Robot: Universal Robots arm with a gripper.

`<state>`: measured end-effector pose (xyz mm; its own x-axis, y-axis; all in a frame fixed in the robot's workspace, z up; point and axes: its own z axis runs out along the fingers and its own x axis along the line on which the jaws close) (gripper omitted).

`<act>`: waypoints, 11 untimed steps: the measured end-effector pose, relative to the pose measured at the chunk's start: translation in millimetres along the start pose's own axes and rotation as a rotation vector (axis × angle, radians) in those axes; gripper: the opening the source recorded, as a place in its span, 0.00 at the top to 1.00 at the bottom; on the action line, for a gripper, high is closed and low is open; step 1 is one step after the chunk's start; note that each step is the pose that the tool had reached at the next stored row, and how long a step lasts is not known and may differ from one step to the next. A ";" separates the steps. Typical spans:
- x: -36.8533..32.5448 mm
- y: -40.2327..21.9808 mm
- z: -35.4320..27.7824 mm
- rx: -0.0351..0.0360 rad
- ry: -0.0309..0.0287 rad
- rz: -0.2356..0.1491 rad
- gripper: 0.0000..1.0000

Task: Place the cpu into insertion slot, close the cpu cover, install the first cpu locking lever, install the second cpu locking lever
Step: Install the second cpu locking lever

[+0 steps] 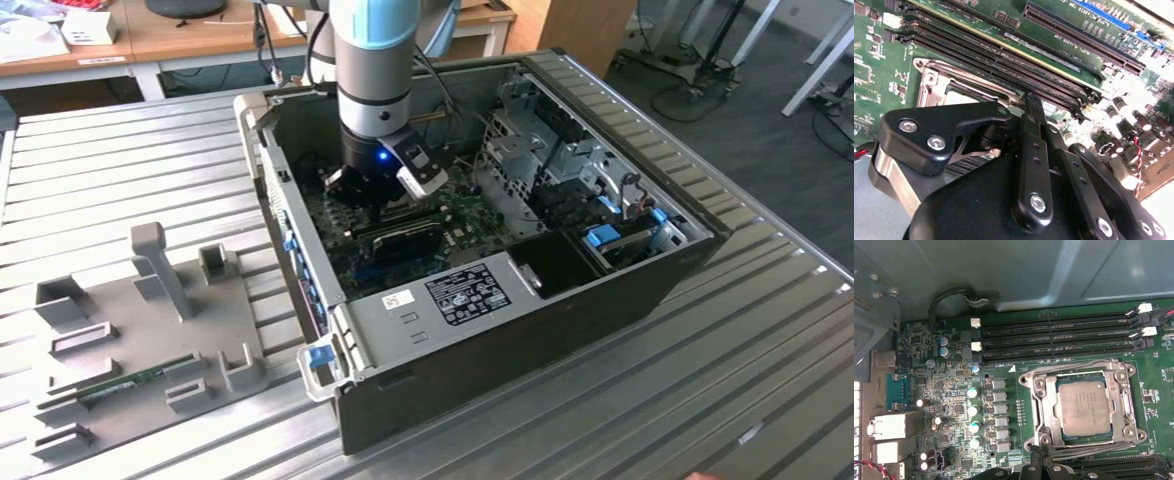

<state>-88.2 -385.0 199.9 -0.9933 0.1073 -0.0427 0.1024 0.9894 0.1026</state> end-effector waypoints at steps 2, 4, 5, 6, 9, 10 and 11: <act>0.3 0.3 0.1 -0.0006 -0.0001 0.000 0.90; 0.5 0.6 0.1 -0.0009 -0.0002 0.000 0.90; 0.6 0.8 0.1 -0.0009 -0.0002 0.000 0.90; 0.7 0.8 0.1 -0.0010 -0.0002 0.000 0.90; 0.9 0.9 0.1 -0.0014 -0.0004 0.000 0.90; 1.0 1.0 0.2 -0.0020 -0.0004 0.000 0.90; 1.2 1.0 0.1 -0.0024 -0.0005 0.000 0.90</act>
<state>-89.2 -383.9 199.8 -0.9933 0.1073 -0.0432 0.1023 0.9892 0.1049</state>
